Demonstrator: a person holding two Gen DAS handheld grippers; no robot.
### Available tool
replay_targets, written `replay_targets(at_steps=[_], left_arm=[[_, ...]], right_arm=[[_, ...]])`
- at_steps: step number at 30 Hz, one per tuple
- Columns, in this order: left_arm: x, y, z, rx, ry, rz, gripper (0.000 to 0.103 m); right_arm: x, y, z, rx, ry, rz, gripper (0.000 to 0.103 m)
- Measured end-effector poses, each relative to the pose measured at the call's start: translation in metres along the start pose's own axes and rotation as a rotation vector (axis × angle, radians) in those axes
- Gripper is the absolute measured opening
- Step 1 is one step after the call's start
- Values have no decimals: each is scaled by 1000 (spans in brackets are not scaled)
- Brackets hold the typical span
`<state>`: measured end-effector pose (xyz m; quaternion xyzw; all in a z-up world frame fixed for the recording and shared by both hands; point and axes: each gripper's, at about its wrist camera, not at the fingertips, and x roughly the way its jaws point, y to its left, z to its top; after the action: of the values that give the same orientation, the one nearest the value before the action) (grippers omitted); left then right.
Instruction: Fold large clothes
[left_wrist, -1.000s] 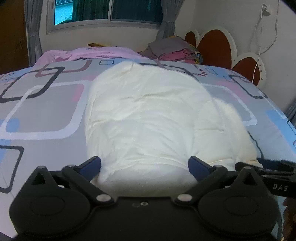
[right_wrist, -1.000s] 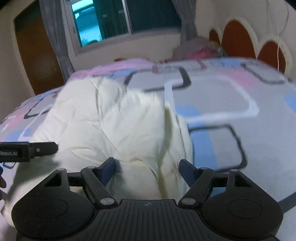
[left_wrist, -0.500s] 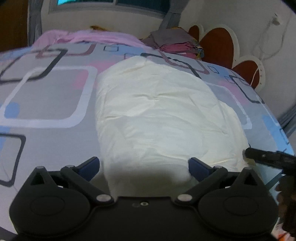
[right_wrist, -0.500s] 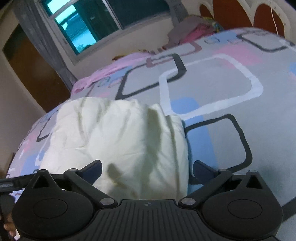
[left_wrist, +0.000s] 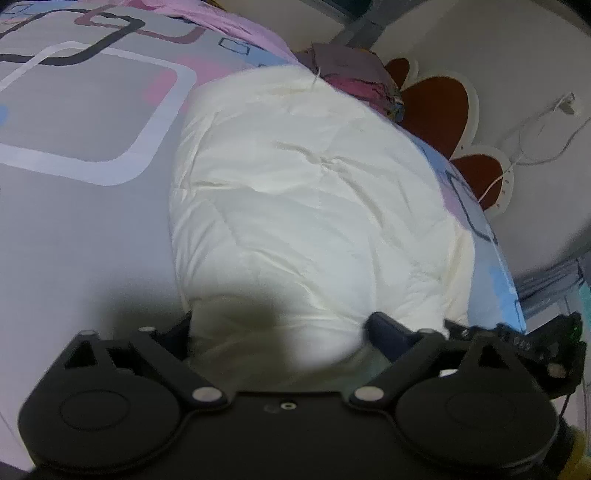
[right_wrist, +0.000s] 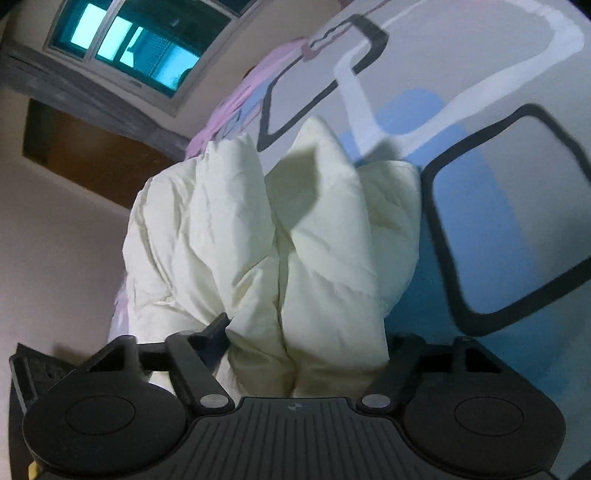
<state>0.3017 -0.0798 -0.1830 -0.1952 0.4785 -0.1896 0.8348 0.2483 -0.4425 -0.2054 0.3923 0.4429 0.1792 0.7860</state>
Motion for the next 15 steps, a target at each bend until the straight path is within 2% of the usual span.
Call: replay_targets(at_steps=[3,7,11,15], left_arm=[[-11,-7,1,16,-25,3,74],[-34,-12,8,26,-80,8,58],[-63,-6,24,47,-136,22,53],[-103,27,49,41,-197,47,53]], right_arm=[[-4,2,3,18,9,50,45],[-2,18,8,23,15,114,38],[24,62,7,-9,11,181,38],[64,114,12,-41,14,253,38]])
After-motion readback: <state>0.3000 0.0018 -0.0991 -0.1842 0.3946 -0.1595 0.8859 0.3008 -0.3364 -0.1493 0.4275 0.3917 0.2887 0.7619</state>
